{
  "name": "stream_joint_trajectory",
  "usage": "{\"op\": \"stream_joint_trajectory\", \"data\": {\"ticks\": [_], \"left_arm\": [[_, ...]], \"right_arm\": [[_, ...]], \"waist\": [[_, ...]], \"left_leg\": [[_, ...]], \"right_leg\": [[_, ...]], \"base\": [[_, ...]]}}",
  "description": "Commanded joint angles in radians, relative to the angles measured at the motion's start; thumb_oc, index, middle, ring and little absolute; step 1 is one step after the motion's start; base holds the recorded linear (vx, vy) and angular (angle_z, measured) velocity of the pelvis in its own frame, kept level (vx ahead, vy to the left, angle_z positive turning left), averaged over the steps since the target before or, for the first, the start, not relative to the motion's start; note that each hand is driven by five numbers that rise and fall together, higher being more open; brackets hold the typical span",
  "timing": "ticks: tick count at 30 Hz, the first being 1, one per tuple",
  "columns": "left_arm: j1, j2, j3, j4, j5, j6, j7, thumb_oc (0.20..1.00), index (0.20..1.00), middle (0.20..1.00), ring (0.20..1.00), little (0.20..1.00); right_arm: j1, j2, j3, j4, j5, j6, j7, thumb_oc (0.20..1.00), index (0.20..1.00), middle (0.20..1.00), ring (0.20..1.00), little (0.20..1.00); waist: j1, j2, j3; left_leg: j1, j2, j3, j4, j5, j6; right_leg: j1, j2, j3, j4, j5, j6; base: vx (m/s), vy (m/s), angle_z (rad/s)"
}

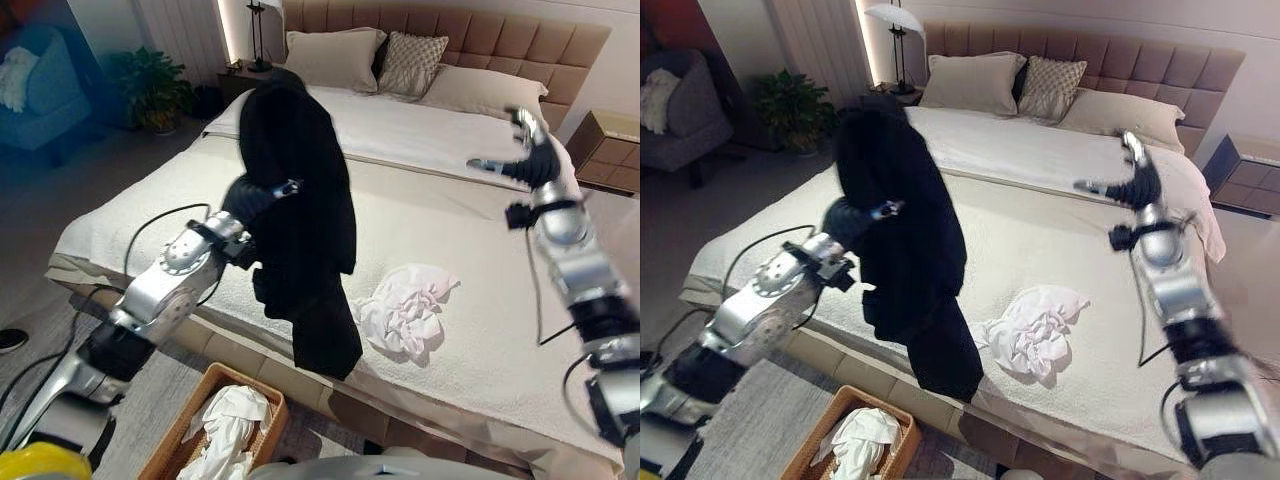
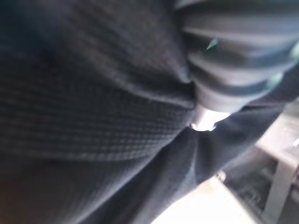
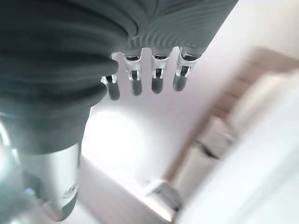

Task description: Pick up clothes into the bucket

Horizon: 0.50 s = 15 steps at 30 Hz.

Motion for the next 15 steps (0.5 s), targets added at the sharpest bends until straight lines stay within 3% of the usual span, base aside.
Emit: {"op": "stream_joint_trajectory", "data": {"ticks": [1, 2, 3, 4, 6, 11, 15], "left_arm": [[-0.016, 0.055, 0.145, -0.125, 0.025, -0.138, 0.037, 0.200, 0.200, 0.200, 0.200, 0.200], [0.042, 0.067, 0.243, -0.163, 0.044, -0.162, 0.053, 0.200, 0.200, 0.200, 0.200, 0.200], [0.043, 0.067, 0.243, -0.164, 0.044, -0.162, 0.053, 0.200, 0.200, 0.200, 0.200, 0.200], [0.095, 0.069, 0.332, -0.194, 0.060, -0.183, 0.065, 0.200, 0.200, 0.200, 0.200, 0.200], [0.143, 0.059, 0.401, -0.217, 0.080, -0.196, 0.077, 0.200, 0.200, 0.200, 0.200, 0.200], [0.290, 0.025, 0.547, -0.246, 0.159, -0.225, 0.097, 0.200, 0.200, 0.200, 0.200, 0.200], [0.396, -0.009, 0.609, -0.260, 0.210, -0.218, 0.109, 0.200, 0.200, 0.200, 0.200, 0.200]], "right_arm": [[0.014, 0.061, -0.032, 0.018, 0.037, -0.041, 0.000, 1.000, 1.000, 1.000, 1.000, 1.000], [0.104, 0.117, -0.055, 0.035, 0.032, -0.038, 0.014, 1.000, 1.000, 1.000, 1.000, 1.000], [0.104, 0.117, -0.055, 0.035, 0.032, -0.038, 0.014, 1.000, 1.000, 1.000, 1.000, 1.000], [0.203, 0.164, -0.076, 0.060, 0.010, -0.032, 0.035, 1.000, 1.000, 1.000, 1.000, 1.000], [0.265, 0.203, -0.071, 0.104, -0.014, -0.025, 0.051, 1.000, 1.000, 1.000, 1.000, 1.000], [0.380, 0.286, -0.058, 0.258, -0.073, -0.025, 0.070, 1.000, 1.000, 1.000, 1.000, 1.000], [0.421, 0.310, -0.036, 0.353, -0.119, -0.017, 0.079, 1.000, 1.000, 1.000, 1.000, 1.000]], "waist": [[0.018, -0.036, -0.020], [0.023, -0.036, -0.013], [0.022, -0.036, -0.014], [0.028, -0.035, -0.004], [0.028, -0.036, 0.001], [0.037, -0.034, 0.025], [0.040, -0.034, 0.037]], "left_leg": [[-0.079, -0.002, -0.045, 0.080, -0.044, -0.026], [-0.086, -0.004, -0.050, 0.082, -0.044, -0.026], [-0.087, -0.004, -0.051, 0.082, -0.044, -0.026], [-0.092, -0.007, -0.056, 0.083, -0.043, -0.025], [-0.101, -0.010, -0.061, 0.087, -0.044, -0.025], [-0.124, -0.017, -0.077, 0.098, -0.044, -0.026], [-0.143, -0.019, -0.088, 0.109, -0.045, -0.027]], "right_leg": [[-0.009, -0.072, -0.006, 0.107, -0.087, 0.077], [-0.014, -0.073, -0.013, 0.110, -0.088, 0.077], [-0.014, -0.073, -0.013, 0.110, -0.088, 0.077], [-0.018, -0.074, -0.017, 0.112, -0.089, 0.077], [-0.022, -0.076, -0.021, 0.116, -0.091, 0.076], [-0.040, -0.080, -0.033, 0.130, -0.095, 0.075], [-0.052, -0.083, -0.043, 0.139, -0.097, 0.074]], "base": [[-0.02, 0.007, 0.10], [-0.01, 0.004, 0.11], [0.00, 0.011, 0.12], [0.00, 0.008, 0.07], [0.00, 0.005, 0.08], [-0.01, 0.008, 0.11], [-0.01, 0.010, 0.09]]}}
